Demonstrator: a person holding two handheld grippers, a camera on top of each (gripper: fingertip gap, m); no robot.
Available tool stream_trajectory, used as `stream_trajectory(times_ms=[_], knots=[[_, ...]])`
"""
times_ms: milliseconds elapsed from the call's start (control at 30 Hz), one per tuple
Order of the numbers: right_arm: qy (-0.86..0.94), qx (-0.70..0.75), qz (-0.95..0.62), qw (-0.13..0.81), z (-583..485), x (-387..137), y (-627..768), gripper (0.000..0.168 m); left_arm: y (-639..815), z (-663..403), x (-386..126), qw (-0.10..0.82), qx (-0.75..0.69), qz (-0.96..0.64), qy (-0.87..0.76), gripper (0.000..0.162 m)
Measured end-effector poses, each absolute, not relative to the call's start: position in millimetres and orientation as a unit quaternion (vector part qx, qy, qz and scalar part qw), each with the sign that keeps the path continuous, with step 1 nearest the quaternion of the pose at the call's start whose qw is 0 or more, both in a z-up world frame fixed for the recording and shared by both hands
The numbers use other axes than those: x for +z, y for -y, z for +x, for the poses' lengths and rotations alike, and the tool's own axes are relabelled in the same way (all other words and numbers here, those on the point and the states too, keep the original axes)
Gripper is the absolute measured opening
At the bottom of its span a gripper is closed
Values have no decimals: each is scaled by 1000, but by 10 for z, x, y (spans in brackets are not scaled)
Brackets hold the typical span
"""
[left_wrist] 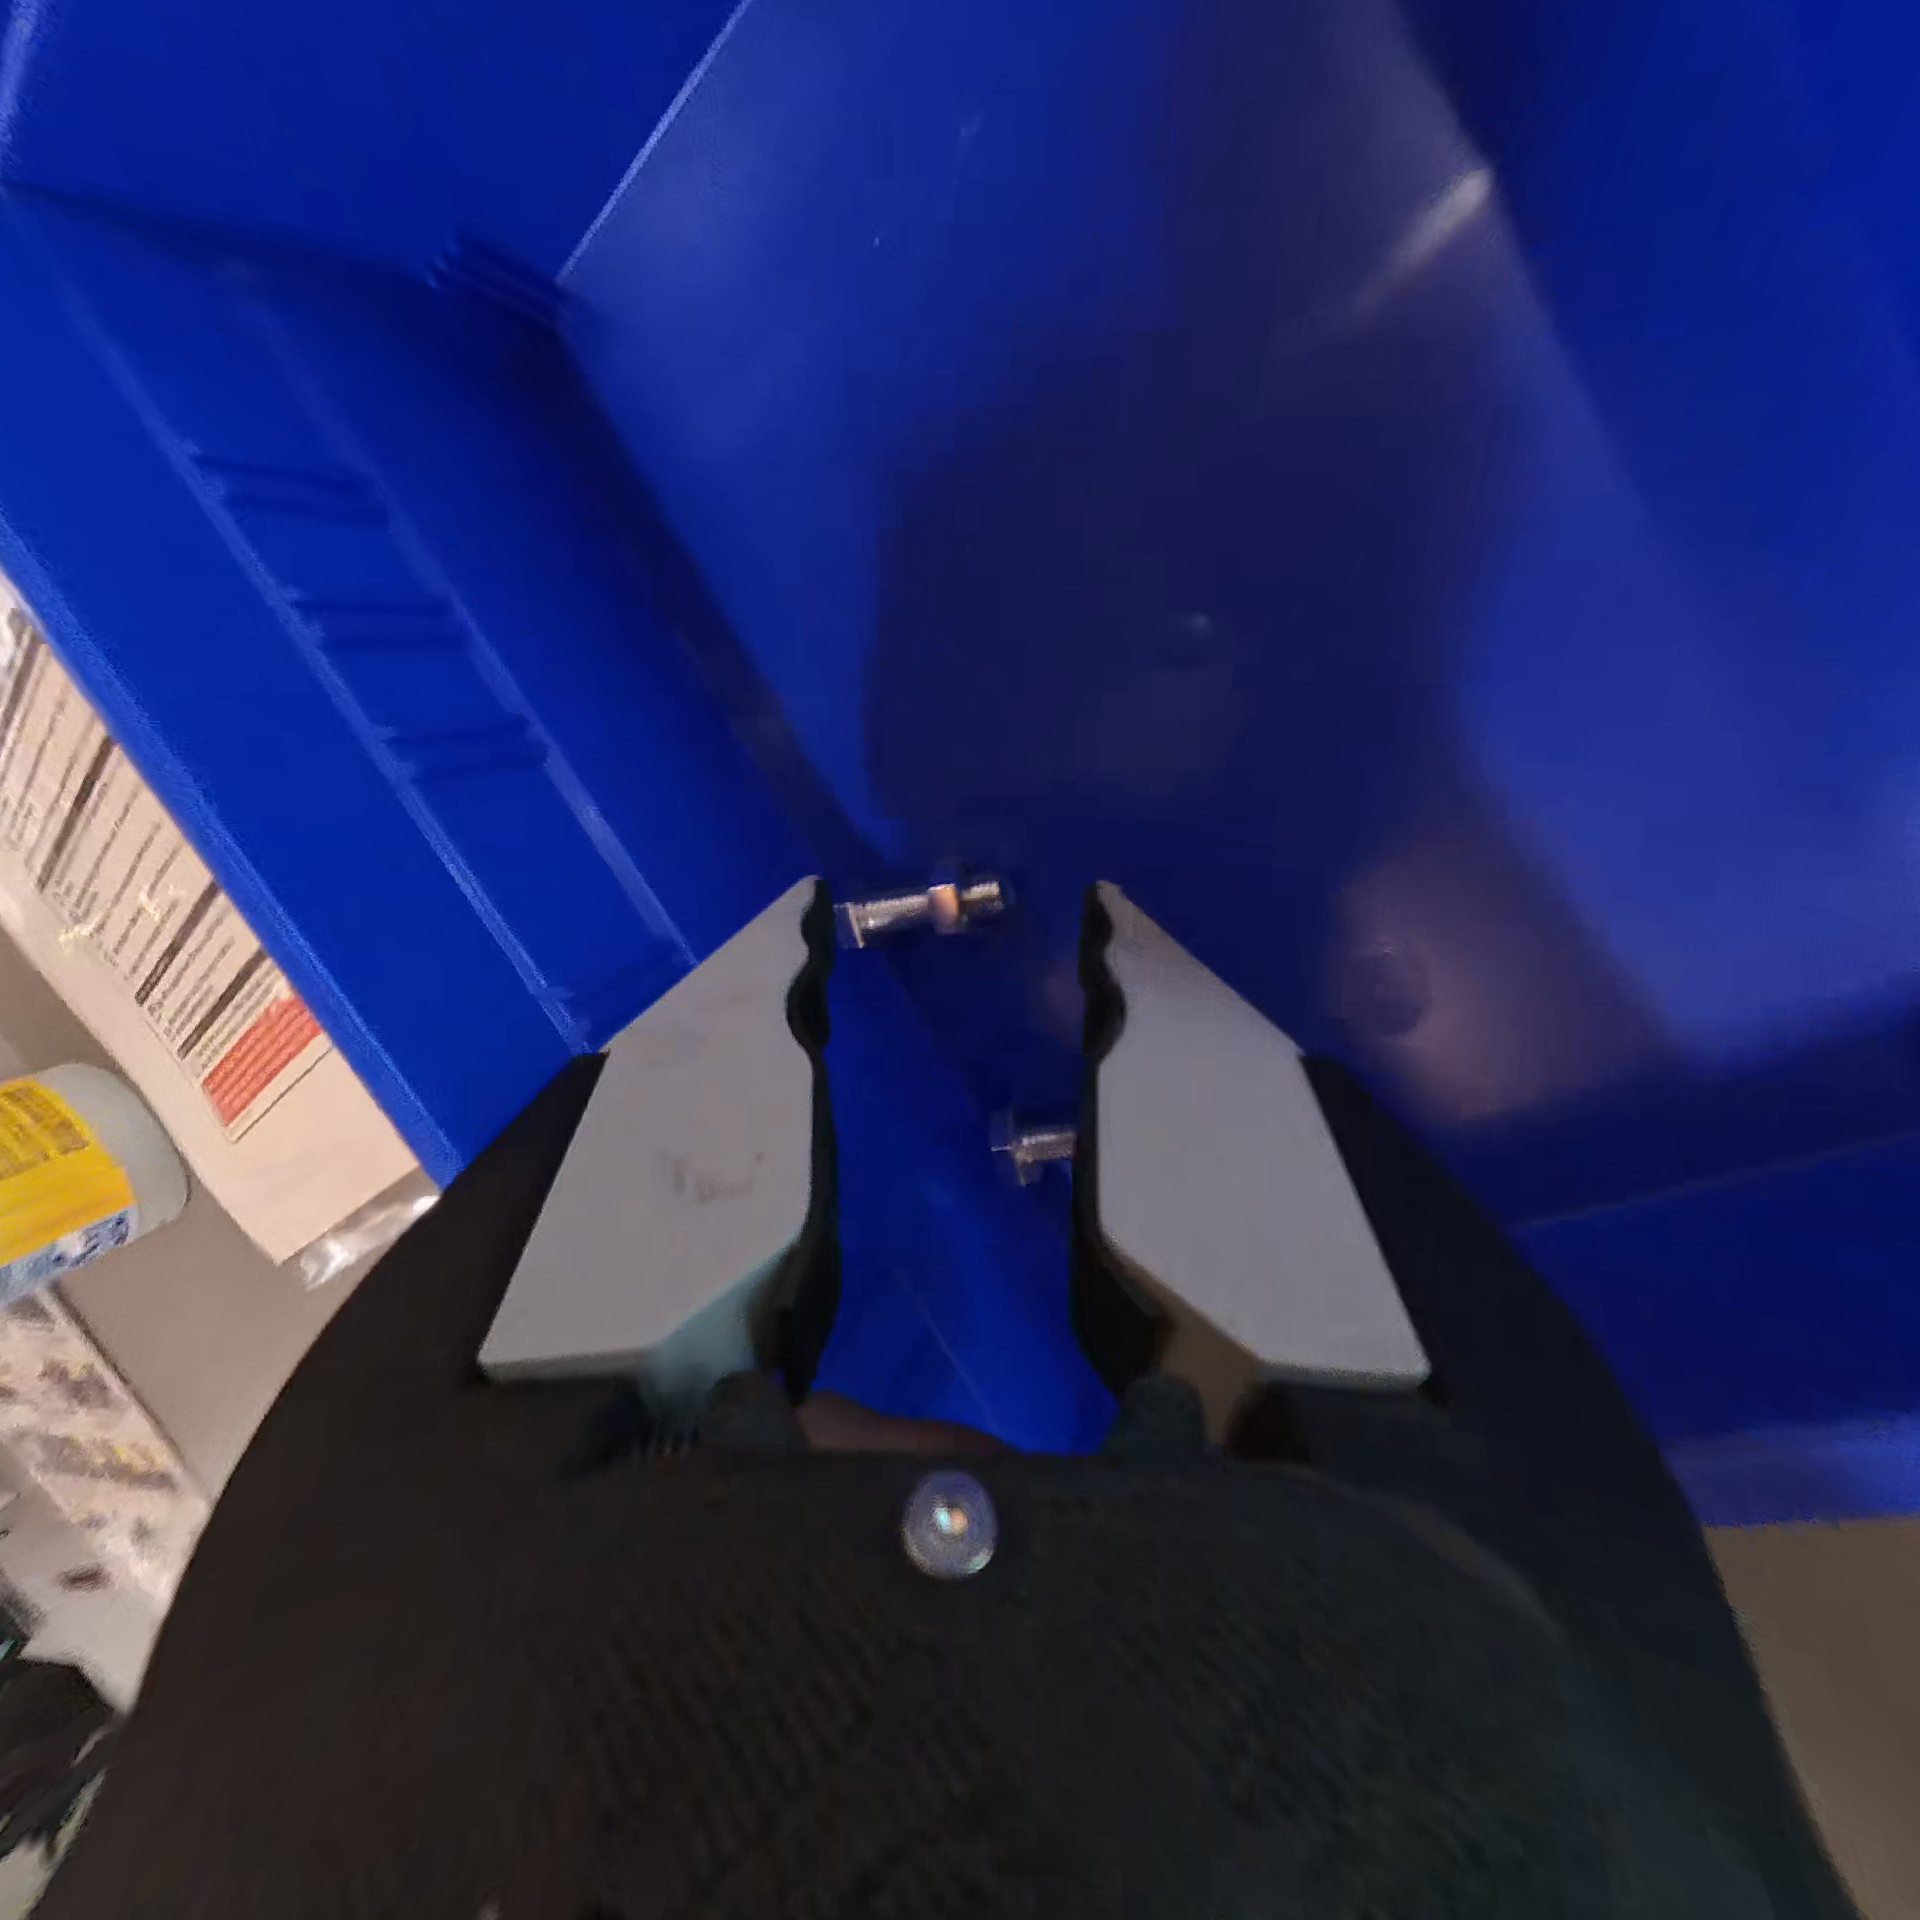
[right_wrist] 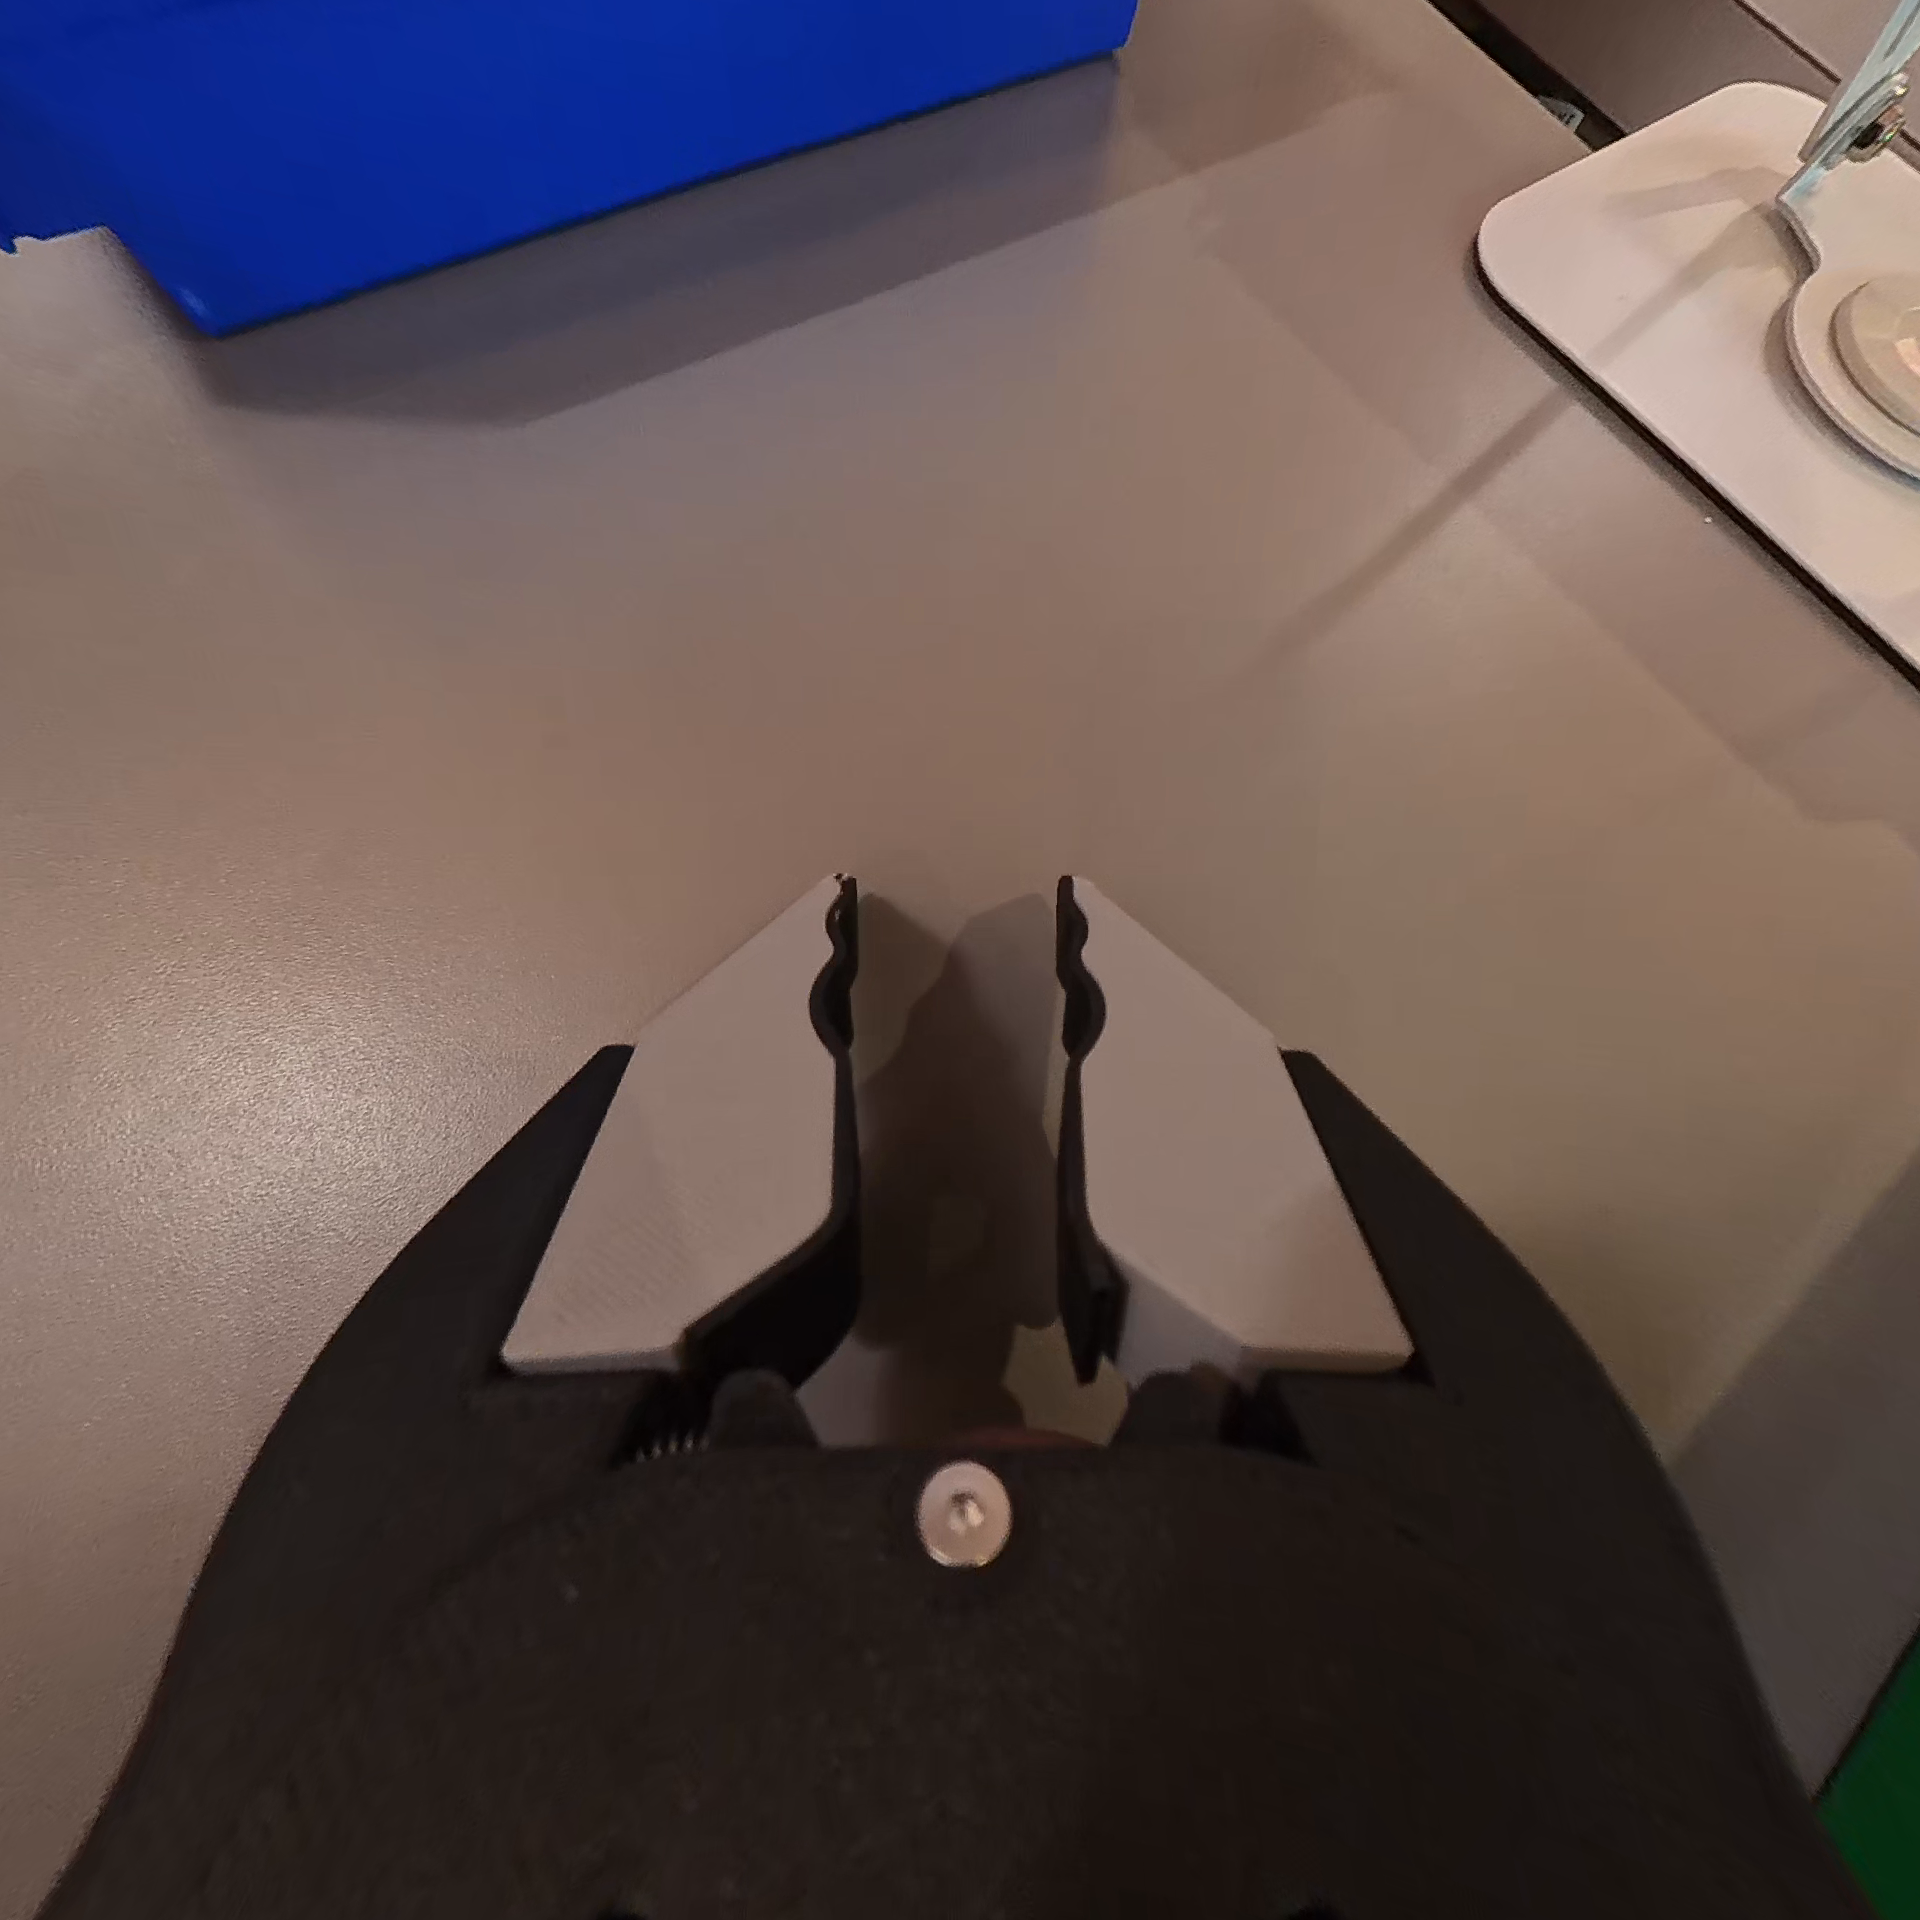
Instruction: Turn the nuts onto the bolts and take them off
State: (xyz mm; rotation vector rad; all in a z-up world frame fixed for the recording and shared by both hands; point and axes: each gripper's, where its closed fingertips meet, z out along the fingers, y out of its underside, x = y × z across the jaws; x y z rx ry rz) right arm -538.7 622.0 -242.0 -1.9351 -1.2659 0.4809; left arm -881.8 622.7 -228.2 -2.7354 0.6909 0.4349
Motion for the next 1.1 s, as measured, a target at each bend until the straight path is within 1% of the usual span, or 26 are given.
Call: stream_trajectory(times_ms=[67, 100, 133, 300, 367, 467, 667, 767, 833, 900, 967, 1000, 1033, 1100], knots=[[496, 189, -758, 380, -5389, -2418, -6219, 35, -6194, -8918, -2353, 116, 183, -948, -235, 45], [496, 190, -757, 380, -5389, -2417, -6217, 35, -6170, -8951, -2390, 103, 196, -946, -236, 41], [496, 190, -757, 381, -5390, -2415, -6217, 35, -6170, -8977, -2404, 98, 211, -943, -237, 32], [495, 189, -758, 381, -5382, -2416, -6215, 35, -6211, -9013, -2400, 92, 247, -934, -240, 26], [493, 190, -759, 381, -5373, -2412, -6216, 35, -6244, -8963, -2366, 108, 249, -930, -248, 0], [491, 192, -759, 381, -5366, -2410, -6217, 35, -6290, -8860, -2274, 148, 240, -927, -247, 0], [498, 184, -758, 380, -5372, -2427, -6206, 35, -6118, -8765, -2352, 133, 202, -933, -266, 0], [501, 180, -757, 379, -5373, -2434, -6200, 35, -6097, -8615, -2356, 151, 161, -938, -265, 0], [502, 179, -757, 379, -5373, -2436, -6199, 35, -6132, -8624, -2300, 163, 178, -932, -272, 0], [502, 179, -757, 378, -5374, -2440, -6198, 35, -6186, -8673, -2221, 175, 207, -920, -285, 7], [501, 181, -758, 376, -5374, -2441, -6198, 35, -6207, -8669, -2170, 176, 209, -913, -302, 8], [501, 183, -758, 375, -5374, -2442, -6198, 35, -6219, -8672, -2145, 175, 211, -909, -314, 12], [501, 184, -758, 375, -5374, -2441, -6197, 35, -6224, -8668, -2126, 170, 216, -900, -338, 19], [501, 186, -759, 373, -5376, -2443, -6195, 35, -6209, -8715, -2098, 145, 239, -882, -380, 24]])
